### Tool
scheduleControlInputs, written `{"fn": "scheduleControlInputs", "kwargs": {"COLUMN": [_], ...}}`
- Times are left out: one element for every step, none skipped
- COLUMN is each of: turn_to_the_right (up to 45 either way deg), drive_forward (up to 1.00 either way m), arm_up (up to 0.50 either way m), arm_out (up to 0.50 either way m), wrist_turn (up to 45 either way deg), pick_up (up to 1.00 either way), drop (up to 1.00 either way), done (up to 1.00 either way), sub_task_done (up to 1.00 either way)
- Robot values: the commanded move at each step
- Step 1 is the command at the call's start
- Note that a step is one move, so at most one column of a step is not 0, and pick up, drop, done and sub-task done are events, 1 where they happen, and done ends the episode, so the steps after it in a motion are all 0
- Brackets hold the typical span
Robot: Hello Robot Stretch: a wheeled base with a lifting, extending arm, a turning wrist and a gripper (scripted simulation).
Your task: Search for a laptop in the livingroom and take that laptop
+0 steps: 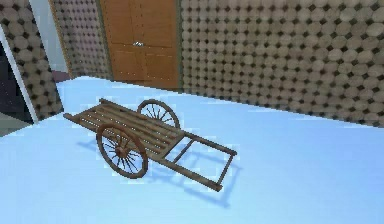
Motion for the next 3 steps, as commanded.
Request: {"fn": "scheduleControlInputs", "kwargs": {"turn_to_the_right": [0.0, 0.0, 0.0], "drive_forward": [0.0, 0.0, 0.0], "arm_up": [0.0, 0.1, 0.0], "arm_out": [0.0, 0.0, 0.0], "wrist_turn": [0.0, 0.0, 0.0], "pick_up": [1.0, 0.0, 0.0], "drop": [0.0, 0.0, 0.0], "done": [0.0, 0.0, 1.0], "sub_task_done": [0.0, 0.0, 0.0]}}
